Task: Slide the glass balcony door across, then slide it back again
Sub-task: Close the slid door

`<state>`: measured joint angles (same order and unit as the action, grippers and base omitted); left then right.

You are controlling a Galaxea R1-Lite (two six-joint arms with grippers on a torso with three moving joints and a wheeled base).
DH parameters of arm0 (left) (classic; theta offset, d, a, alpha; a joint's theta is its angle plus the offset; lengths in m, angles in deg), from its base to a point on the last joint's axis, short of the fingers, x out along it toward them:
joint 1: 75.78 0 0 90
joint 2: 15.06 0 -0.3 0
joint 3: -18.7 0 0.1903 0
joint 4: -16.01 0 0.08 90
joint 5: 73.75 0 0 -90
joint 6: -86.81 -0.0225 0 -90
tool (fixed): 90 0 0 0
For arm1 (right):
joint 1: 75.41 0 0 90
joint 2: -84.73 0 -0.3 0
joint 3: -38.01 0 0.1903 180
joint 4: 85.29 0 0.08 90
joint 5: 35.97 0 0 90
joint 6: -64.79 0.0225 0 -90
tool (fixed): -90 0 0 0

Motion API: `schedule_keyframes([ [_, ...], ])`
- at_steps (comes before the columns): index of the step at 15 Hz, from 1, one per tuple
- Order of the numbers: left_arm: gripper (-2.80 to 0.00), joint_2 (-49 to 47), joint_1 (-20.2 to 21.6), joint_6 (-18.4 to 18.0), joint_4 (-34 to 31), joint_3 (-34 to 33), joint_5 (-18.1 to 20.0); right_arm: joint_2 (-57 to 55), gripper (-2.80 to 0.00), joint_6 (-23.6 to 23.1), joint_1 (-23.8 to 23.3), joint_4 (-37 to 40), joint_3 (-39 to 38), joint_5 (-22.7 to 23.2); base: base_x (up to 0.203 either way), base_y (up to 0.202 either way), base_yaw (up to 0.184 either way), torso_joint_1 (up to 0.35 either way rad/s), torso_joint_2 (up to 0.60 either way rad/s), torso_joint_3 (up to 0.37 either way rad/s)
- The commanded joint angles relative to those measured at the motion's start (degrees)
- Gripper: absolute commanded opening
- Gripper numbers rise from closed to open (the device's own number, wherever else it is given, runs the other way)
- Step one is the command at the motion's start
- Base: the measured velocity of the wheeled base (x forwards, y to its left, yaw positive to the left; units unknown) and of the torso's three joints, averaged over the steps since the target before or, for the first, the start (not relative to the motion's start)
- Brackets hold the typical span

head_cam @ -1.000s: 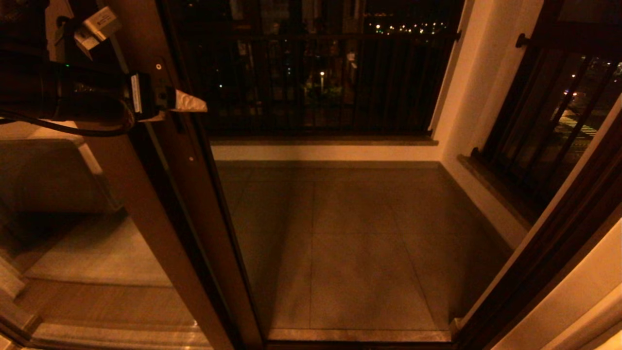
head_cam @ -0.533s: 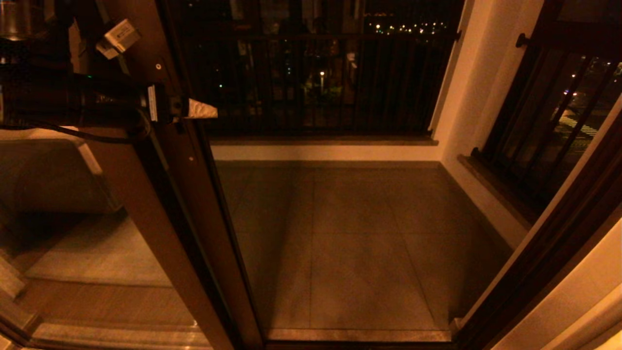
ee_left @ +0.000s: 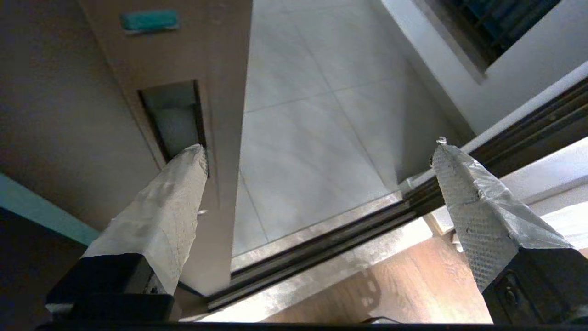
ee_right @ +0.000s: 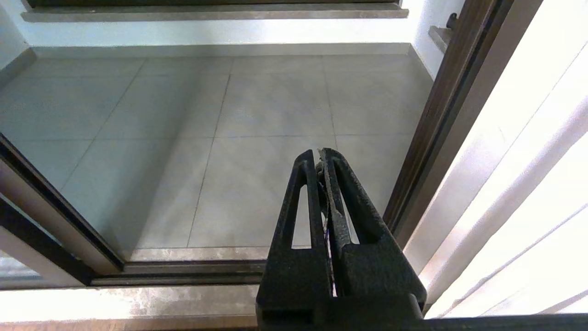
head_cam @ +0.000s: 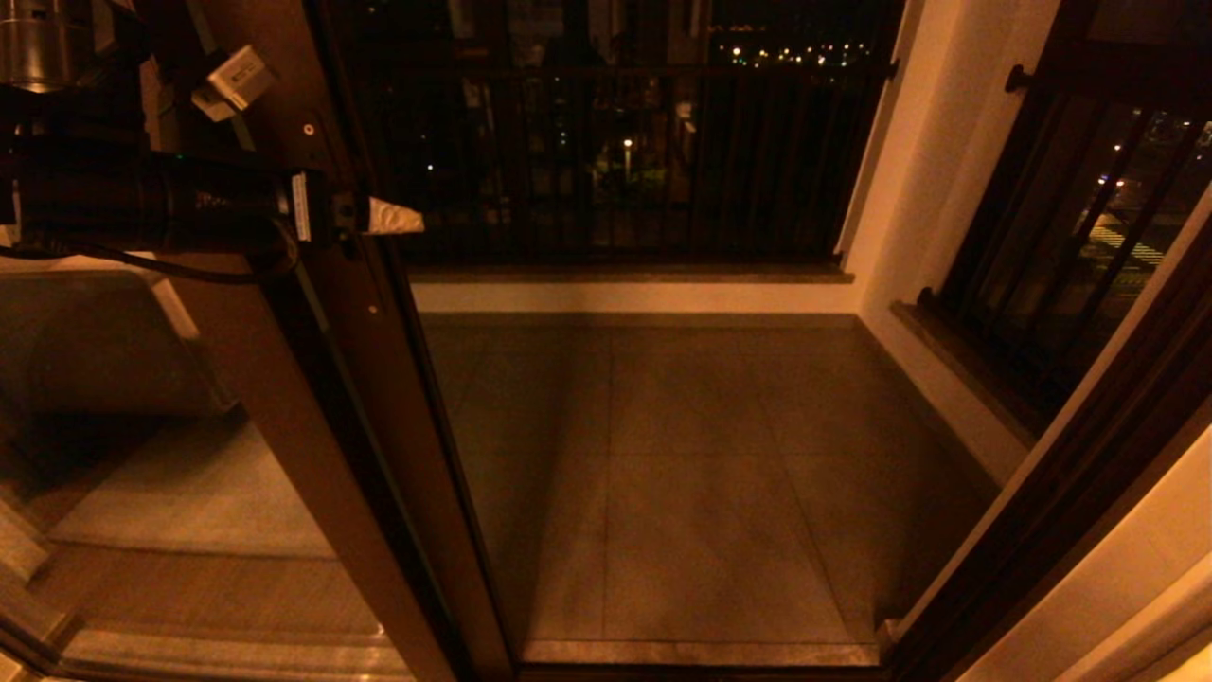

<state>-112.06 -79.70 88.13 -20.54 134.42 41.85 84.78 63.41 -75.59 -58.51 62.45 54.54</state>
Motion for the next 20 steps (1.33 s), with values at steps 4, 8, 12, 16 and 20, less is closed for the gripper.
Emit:
schedule_keyframes([
  [4, 0.0, 0.1, 0.4, -3.0, 1.4, -2.1, 0.1, 0.0, -2.8, 0.0, 0.0, 0.0, 0.1, 0.0, 0.0, 0.0, 0.0, 0.0, 0.0, 0.0],
  [8, 0.0, -0.5, 0.0, -2.8, 8.3, -5.6, 0.3, 0.0, -2.8, 0.0, 0.0, 0.0, 0.0, 0.0, 0.0, 0.0, 0.0, 0.0, 0.0, 0.0],
  [12, 0.0, -0.5, -0.3, -2.5, 8.4, -5.8, 0.6, 0.0, -2.8, 0.0, 0.0, 0.0, 0.0, 0.0, 0.0, 0.0, 0.0, 0.0, 0.0, 0.0],
  [16, 0.0, -0.4, -1.4, -2.9, 8.4, -6.9, 0.7, 0.0, -2.8, 0.0, 0.0, 0.0, 0.0, 0.0, 0.0, 0.0, 0.0, 0.0, 0.0, 0.0],
  [20, 0.0, -0.3, -2.1, -3.1, 8.4, -7.0, 0.8, 0.0, -2.8, 0.0, 0.0, 0.0, 0.1, 0.0, 0.0, 0.0, 0.0, 0.0, 0.0, 0.0],
])
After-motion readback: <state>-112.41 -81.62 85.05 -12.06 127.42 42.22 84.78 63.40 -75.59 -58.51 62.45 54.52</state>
